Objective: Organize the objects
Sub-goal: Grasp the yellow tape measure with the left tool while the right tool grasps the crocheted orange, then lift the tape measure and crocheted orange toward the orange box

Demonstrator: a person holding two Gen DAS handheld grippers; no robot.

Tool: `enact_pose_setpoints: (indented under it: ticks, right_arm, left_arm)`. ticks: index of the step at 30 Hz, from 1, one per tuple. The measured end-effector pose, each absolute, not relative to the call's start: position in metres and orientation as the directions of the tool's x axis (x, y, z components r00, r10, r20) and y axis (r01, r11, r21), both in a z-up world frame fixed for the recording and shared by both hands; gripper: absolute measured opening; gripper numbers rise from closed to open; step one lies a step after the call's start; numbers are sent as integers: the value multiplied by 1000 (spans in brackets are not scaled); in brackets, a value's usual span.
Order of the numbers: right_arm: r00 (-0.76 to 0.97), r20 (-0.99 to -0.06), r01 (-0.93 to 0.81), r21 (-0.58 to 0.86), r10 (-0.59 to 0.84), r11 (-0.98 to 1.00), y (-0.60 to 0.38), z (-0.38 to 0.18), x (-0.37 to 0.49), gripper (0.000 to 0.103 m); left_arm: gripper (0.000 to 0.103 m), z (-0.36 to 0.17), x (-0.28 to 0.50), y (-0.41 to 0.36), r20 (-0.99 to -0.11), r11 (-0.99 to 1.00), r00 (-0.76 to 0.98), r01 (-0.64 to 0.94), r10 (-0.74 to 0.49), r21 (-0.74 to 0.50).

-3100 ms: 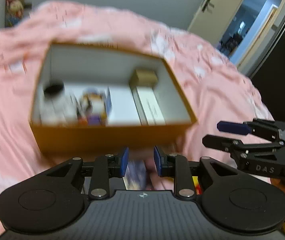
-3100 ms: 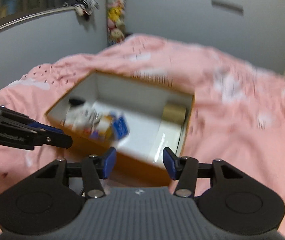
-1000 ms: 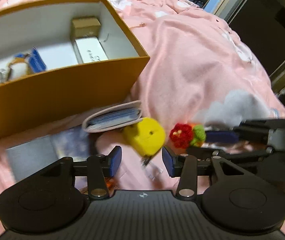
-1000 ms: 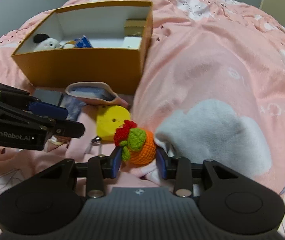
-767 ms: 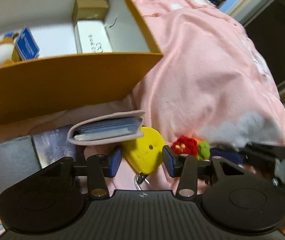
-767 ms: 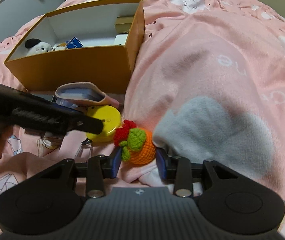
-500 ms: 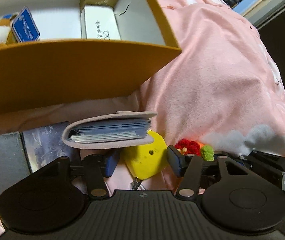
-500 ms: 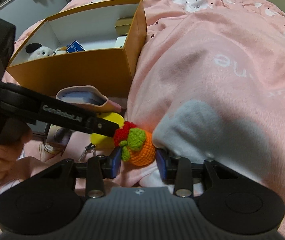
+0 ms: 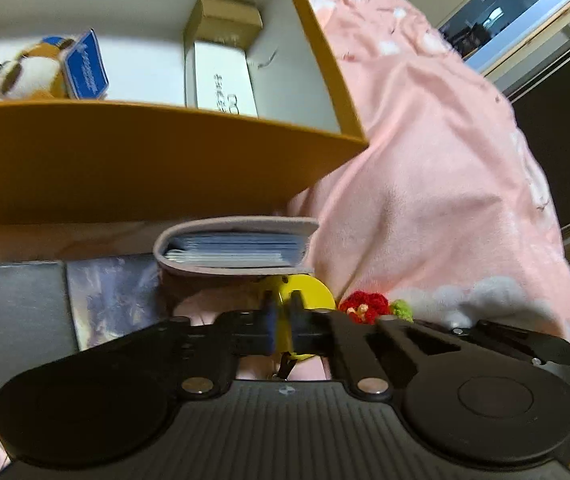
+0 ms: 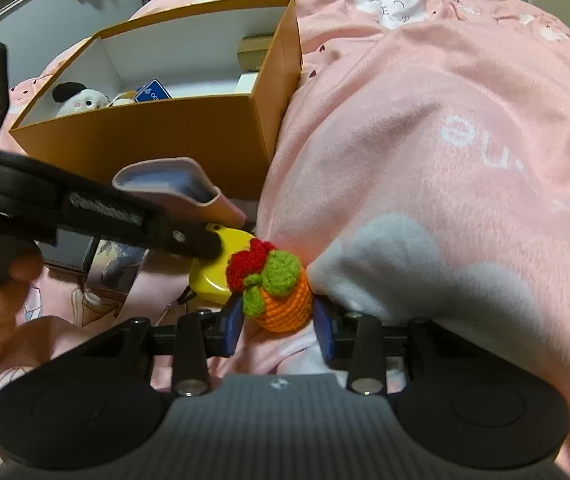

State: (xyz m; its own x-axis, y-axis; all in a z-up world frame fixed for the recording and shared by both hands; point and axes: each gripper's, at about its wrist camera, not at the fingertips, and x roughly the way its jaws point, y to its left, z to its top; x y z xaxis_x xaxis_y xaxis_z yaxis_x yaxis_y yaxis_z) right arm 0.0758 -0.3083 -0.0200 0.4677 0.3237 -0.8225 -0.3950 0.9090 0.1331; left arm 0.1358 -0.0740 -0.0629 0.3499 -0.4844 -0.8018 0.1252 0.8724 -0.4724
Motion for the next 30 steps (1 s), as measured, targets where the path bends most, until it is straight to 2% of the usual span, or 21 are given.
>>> enact_pose_setpoints:
  ticks: [3, 5, 6, 7, 10, 15, 17, 20, 25, 26, 28, 30]
  right_arm:
    - [475, -823, -385, 123, 311, 914, -307, -14, 73, 39]
    - [496, -823, -383, 78, 276, 921, -302, -9, 70, 38]
    - [508, -823, -387, 48, 256, 921, -299, -7, 67, 38]
    - [512, -824, -390, 27, 241, 920, -297, -7, 66, 38]
    - [504, -832, -389, 19, 230, 921, -299, -12, 69, 38]
    - [474, -833, -347, 123, 287, 930, -315, -17, 77, 38]
    - [473, -832, -348, 127, 291, 929, -315, -19, 77, 38]
    - [472, -831, -352, 128, 293, 927, -313, -23, 79, 38]
    - [474, -818, -351, 163, 325, 922, -317, -23, 78, 38]
    - [476, -815, -354, 166, 330, 920, -317, -22, 76, 38]
    - [479, -807, -365, 174, 345, 914, -315, -16, 72, 38]
    - [481, -800, -378, 179, 358, 908, -313, -10, 70, 38]
  left_arm:
    - [1, -65, 132, -67, -797, 859, 330, 110, -506, -500]
    - [14, -67, 132, -65, -802, 861, 328, 87, -499, -501]
    - [28, -69, 134, -64, -805, 861, 324, 71, -497, -503]
    - [35, -71, 135, -65, -805, 858, 319, 55, -499, -510]
    - [45, -82, 143, -71, -801, 842, 291, 27, -523, -539]
    - [55, -93, 152, -81, -801, 830, 264, -5, -537, -558]
    - [55, -98, 155, -85, -801, 825, 254, -18, -543, -565]
    - [44, -102, 157, -89, -796, 817, 250, -28, -552, -576]
    - [39, -89, 149, -82, -784, 810, 274, -28, -558, -586]
    - [36, -84, 146, -80, -785, 814, 281, -21, -553, -581]
    - [23, -73, 139, -77, -772, 810, 298, 8, -561, -586]
    - [22, -57, 131, -73, -767, 821, 331, 44, -550, -569]
